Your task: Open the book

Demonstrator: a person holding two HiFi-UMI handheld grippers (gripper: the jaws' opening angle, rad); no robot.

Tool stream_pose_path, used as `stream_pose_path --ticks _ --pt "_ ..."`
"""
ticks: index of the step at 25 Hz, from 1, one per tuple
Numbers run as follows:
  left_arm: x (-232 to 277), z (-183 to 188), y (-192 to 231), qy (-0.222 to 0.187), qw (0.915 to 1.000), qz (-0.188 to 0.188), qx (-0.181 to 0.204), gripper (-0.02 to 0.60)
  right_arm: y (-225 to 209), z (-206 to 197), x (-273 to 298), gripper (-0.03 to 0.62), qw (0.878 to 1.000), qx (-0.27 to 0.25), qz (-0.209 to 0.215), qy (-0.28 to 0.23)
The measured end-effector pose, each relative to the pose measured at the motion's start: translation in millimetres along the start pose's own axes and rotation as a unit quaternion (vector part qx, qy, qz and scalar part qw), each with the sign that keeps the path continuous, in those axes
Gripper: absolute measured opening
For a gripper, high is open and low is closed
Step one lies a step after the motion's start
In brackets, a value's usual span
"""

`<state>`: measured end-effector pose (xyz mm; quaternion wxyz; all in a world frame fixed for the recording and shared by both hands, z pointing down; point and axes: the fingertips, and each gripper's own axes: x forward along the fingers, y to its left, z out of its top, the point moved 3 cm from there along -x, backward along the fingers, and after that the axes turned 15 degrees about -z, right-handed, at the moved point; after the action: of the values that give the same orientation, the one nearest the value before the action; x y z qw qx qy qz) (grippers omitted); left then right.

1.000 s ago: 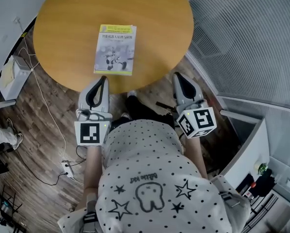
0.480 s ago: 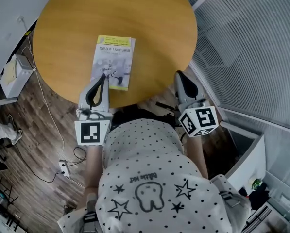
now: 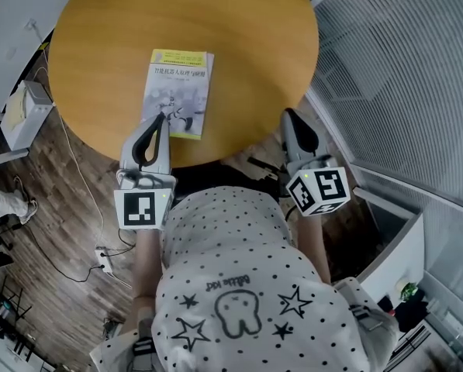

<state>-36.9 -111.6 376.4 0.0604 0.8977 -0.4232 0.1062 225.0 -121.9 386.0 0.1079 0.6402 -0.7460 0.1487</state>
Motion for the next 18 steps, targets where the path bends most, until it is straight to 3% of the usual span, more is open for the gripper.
stream_pose_path --ticks 3,10,18 --pt "-0.7 -3.6 -2.7 0.003 1.0000 -0.003 -0.005 0.009 -3.0 -0.8 -3.6 0.005 1.000 0.002 -0.005 -0.002" --pt "-4.2 10.8 -13.4 -0.040 0.9989 -0.019 0.015 0.009 -6.9 1.2 -18.2 0.005 1.000 0.005 -0.019 -0.016" --pt "-14.7 13.9 -13.8 -0.045 0.9985 -0.021 0.022 0.009 4.3 4.9 -32.7 0.005 0.999 0.013 -0.016 -0.041"
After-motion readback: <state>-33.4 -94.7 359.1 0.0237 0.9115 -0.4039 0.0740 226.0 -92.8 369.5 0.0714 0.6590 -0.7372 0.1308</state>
